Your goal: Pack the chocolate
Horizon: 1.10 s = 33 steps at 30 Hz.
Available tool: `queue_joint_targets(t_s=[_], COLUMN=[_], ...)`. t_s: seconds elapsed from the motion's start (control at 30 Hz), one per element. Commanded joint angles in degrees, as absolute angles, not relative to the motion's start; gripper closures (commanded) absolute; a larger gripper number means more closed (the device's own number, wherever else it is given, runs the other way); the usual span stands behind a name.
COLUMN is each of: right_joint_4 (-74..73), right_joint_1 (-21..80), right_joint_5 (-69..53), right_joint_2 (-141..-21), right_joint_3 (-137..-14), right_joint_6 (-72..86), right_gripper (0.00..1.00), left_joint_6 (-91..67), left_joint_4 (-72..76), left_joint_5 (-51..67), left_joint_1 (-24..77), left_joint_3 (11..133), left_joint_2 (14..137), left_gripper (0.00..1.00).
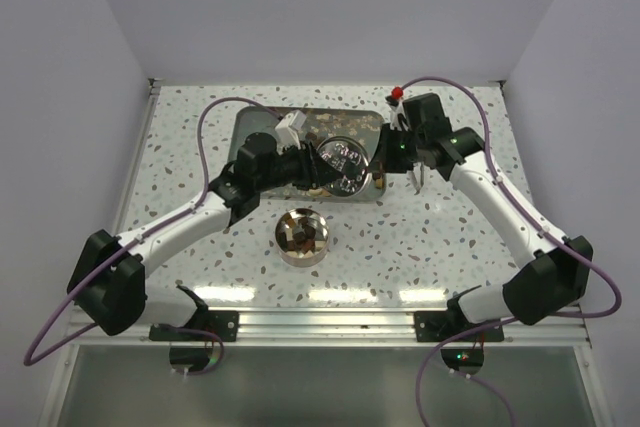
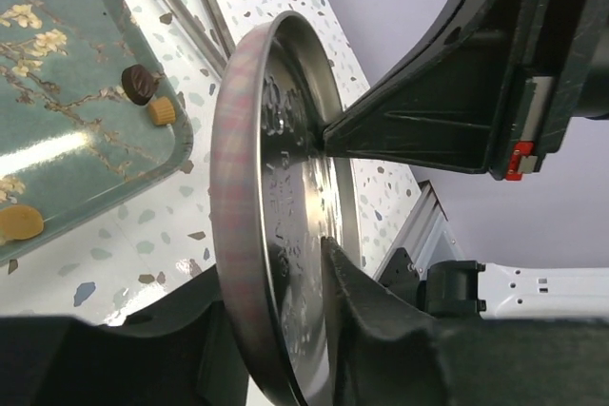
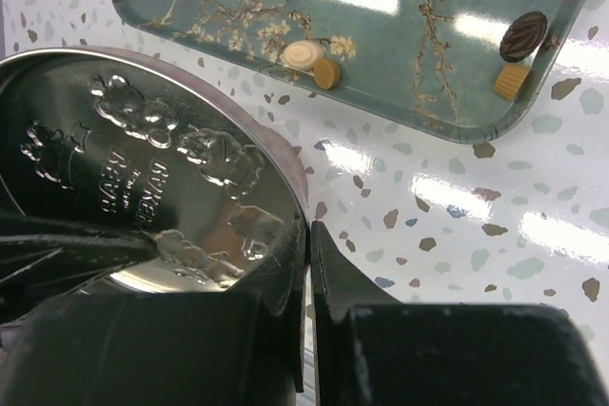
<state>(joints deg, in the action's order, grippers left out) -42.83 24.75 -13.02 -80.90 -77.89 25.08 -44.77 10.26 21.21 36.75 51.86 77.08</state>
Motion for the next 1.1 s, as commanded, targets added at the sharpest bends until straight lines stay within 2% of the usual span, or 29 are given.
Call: queue_joint_targets(t_s=[0.0, 0.03, 0.17, 0.27, 0.37, 0.4, 0.5, 0.57, 0.63, 0.7, 0.87, 1.07], right_joint_4=[-42.36, -42.45, -43.15, -43.94, -44.64, -45.08, -48.24, -52.27, -54.57, -56.60, -61.07, -61.18], right_joint_1=[25.22, 25.22, 25.22, 25.22, 25.22, 25.22, 25.22, 25.22, 25.22, 25.05, 25.05, 24.44], right_joint_5=[-14.33, -14.33, -14.15, -13.71, -12.92, -12.66, -10.99, -9.32, -7.30, -6.24, -8.95, -18.08], right_joint_2=[-77.70, -77.35, -76.29, -75.59, -75.24, -74.89, -74.45, -74.18, -73.57, -73.30, -79.00, -85.86], right_joint_3=[-79.01, -78.58, -78.31, -78.31, -78.40, -78.66, -82.25, -84.71, -88.22, -90.34, -101.41, -110.91], right_joint_6=[24.26, 24.17, 23.73, 23.38, 23.03, 22.85, 21.01, 18.65, 17.58, 17.40, 21.78, 30.91], right_gripper=[1.00, 1.00, 1.00, 0.92, 0.75, 0.65, 0.50, 0.46, 0.34, 0.28, 0.30, 0.30], left_joint_6=[-44.91, -44.91, -44.65, -44.30, -43.07, -42.28, -36.49, -31.67, -28.58, -21.82, -4.50, 8.33], left_joint_4=[10.90, 10.81, 10.55, 10.20, 8.19, 7.39, 0.90, -4.53, -5.97, -7.90, -13.44, -8.00], left_joint_5=[21.00, 21.35, 22.23, 22.06, 20.57, 19.26, 14.70, 12.49, 11.52, 10.29, 0.19, -7.98], left_joint_1=[36.65, 36.65, 36.56, 36.65, 36.56, 36.48, 35.51, 34.02, 31.12, 29.97, 33.04, 37.60], left_joint_3=[54.31, 54.49, 54.67, 54.93, 55.46, 56.33, 59.57, 60.99, 61.96, 63.27, 65.13, 59.86], left_joint_2=[77.78, 78.22, 79.19, 79.37, 79.45, 79.45, 79.89, 79.46, 78.14, 77.09, 75.06, 67.51], left_gripper=[0.65, 0.72, 0.89, 1.00, 1.00, 1.00, 1.00, 1.00, 1.00, 1.00, 1.00, 1.00])
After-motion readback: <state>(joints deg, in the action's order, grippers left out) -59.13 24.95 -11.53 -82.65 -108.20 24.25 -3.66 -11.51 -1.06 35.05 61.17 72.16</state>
